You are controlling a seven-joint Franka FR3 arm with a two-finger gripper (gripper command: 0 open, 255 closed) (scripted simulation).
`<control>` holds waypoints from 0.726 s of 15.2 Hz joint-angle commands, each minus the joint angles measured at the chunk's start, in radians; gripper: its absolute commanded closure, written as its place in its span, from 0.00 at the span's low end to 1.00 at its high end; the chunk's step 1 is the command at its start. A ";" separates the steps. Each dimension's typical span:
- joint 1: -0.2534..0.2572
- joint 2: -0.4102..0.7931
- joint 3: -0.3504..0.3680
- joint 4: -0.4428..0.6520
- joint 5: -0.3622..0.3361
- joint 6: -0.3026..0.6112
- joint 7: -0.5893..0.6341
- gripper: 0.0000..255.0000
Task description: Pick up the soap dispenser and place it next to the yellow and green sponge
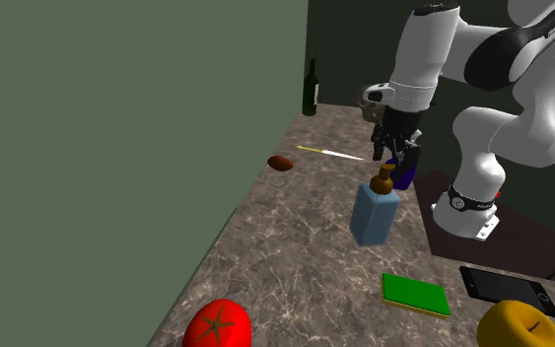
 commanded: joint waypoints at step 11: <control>0.003 -0.030 0.012 0.107 0.009 -0.137 -0.001 0.00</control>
